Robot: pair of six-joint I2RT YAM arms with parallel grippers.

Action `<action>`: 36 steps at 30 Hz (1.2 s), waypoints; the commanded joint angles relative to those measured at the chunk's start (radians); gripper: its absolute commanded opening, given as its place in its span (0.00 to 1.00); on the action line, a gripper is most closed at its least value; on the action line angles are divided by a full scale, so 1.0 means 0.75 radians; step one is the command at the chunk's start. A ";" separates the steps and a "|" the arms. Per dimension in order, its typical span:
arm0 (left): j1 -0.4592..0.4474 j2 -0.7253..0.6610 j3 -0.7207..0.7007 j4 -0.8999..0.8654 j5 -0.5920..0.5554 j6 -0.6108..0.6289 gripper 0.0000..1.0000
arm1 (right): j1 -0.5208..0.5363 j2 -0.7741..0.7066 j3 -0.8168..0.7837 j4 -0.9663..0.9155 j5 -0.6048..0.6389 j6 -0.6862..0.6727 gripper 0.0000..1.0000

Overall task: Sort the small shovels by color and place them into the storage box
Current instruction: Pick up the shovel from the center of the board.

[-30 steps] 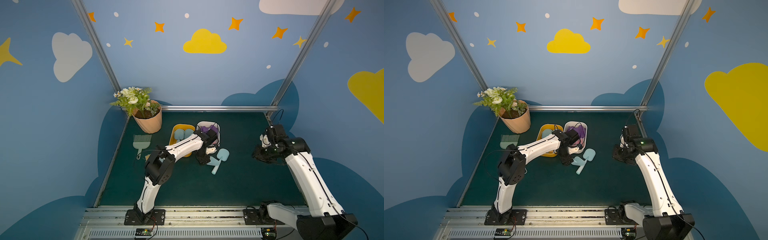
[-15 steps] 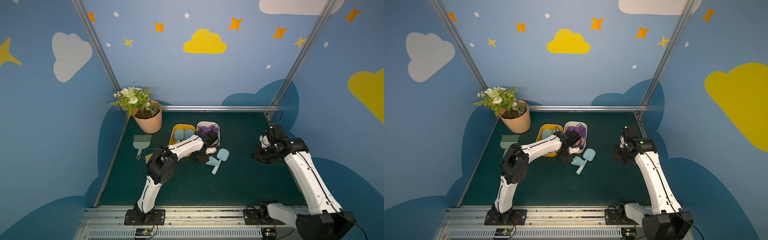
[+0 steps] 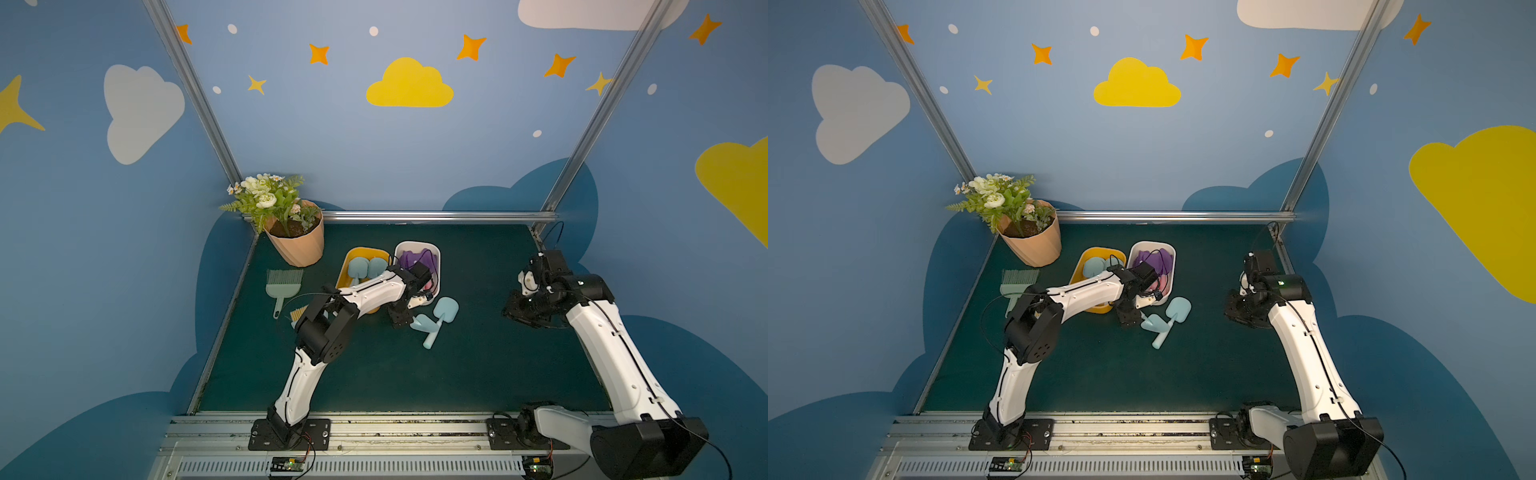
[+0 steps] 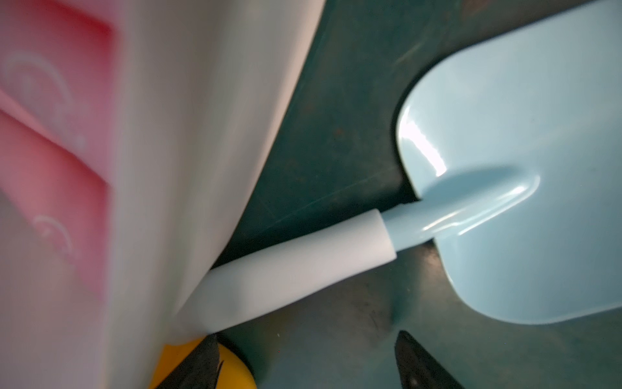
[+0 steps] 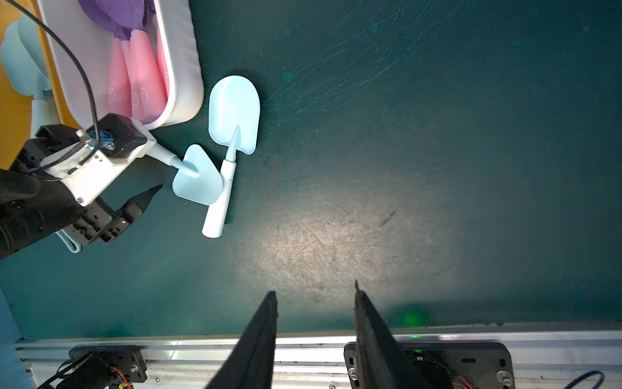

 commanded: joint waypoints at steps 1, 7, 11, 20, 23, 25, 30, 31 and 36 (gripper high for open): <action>0.007 -0.041 -0.012 0.083 -0.034 0.049 0.80 | -0.008 0.012 -0.015 0.011 -0.013 -0.014 0.39; -0.003 -0.045 0.037 0.078 -0.020 0.047 0.80 | -0.013 0.018 -0.008 0.011 -0.029 -0.006 0.39; -0.021 -0.057 0.041 0.075 0.000 0.046 0.80 | -0.016 0.016 -0.010 0.012 -0.026 -0.005 0.39; -0.032 -0.039 0.091 0.104 -0.008 0.098 0.82 | -0.023 0.027 -0.008 0.011 -0.040 -0.005 0.39; -0.025 -0.011 0.118 0.097 -0.009 0.125 0.82 | -0.025 0.026 -0.008 0.011 -0.040 -0.008 0.39; -0.017 0.003 0.127 0.083 0.004 0.134 0.83 | -0.027 0.027 -0.009 0.010 -0.040 -0.007 0.39; 0.000 0.024 0.107 0.067 0.005 0.142 0.83 | -0.035 0.026 -0.013 0.009 -0.040 -0.015 0.39; 0.002 0.025 0.105 0.063 0.012 0.141 0.82 | -0.036 0.027 -0.015 0.008 -0.042 -0.015 0.39; 0.008 0.050 0.093 0.035 0.023 0.138 0.82 | -0.041 0.034 -0.012 0.010 -0.054 -0.015 0.39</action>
